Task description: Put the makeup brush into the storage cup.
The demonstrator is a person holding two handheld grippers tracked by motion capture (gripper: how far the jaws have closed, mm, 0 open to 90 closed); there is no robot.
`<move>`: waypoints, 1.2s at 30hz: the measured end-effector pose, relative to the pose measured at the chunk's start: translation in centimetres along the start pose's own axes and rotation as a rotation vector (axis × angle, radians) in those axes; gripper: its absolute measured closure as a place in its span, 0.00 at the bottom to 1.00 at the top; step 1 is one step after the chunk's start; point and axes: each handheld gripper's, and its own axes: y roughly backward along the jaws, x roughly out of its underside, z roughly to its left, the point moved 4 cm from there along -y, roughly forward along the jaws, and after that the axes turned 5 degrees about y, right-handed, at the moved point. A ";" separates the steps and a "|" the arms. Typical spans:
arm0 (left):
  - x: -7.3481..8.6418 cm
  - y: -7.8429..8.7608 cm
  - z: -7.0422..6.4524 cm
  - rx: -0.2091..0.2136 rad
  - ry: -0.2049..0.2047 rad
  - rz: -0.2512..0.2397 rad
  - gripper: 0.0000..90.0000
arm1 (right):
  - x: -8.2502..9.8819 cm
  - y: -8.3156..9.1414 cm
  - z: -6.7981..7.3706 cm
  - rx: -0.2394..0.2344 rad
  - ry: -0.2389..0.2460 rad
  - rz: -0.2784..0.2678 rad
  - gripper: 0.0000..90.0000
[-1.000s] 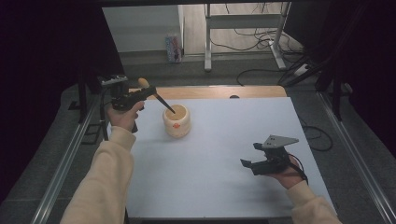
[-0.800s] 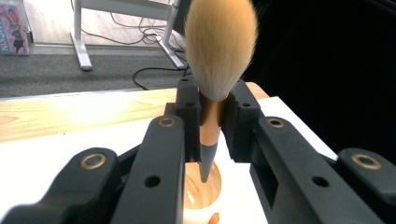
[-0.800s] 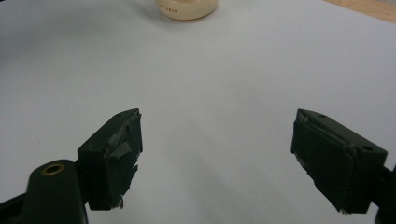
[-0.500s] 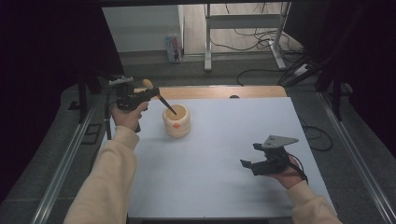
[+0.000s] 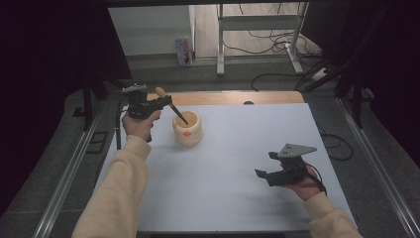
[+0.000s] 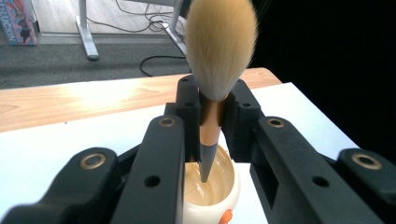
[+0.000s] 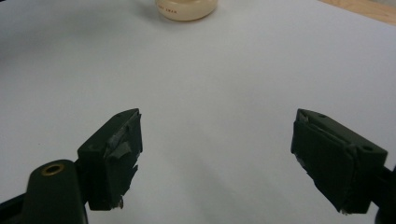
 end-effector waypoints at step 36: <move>2.0 -3.8 0.0 -0.037 -0.017 0.060 0.38 | 0.0 -0.1 0.3 -0.020 0.015 0.000 0.18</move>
